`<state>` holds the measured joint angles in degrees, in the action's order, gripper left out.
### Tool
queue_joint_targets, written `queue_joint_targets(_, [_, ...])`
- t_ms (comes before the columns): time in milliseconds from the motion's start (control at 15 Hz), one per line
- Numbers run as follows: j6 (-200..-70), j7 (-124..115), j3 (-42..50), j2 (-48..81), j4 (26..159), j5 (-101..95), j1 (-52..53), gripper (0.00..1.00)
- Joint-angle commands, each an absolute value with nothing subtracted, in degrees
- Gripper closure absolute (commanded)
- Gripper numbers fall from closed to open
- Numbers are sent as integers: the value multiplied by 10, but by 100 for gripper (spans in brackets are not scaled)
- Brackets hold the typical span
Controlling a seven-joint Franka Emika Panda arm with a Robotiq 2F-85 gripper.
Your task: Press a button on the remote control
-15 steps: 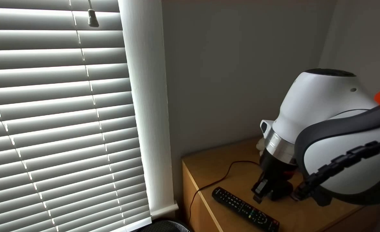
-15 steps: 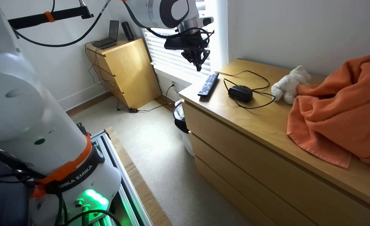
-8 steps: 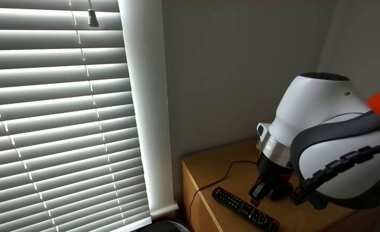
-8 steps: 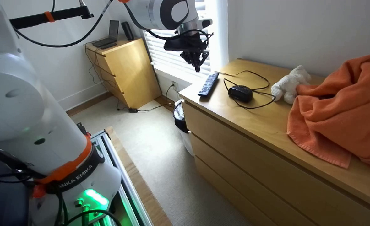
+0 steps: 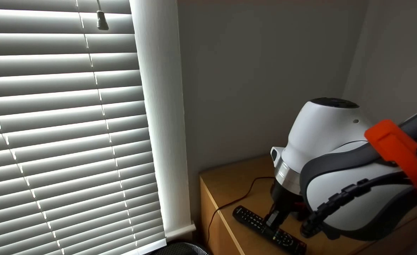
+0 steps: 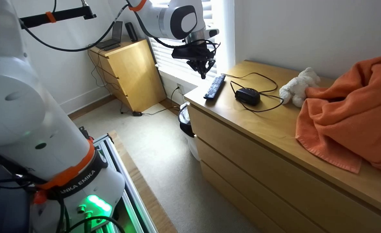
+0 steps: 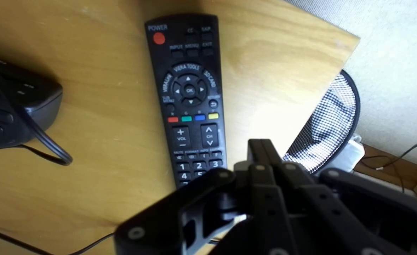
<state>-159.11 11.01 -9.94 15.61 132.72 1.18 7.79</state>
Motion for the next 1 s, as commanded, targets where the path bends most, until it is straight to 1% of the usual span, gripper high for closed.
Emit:
queue_joint_targets(0, [-1614,116,-101,186,1311,4,69,100])
queue_joint_targets(933, [-1681,111,-96,230,1297,-11,67,100])
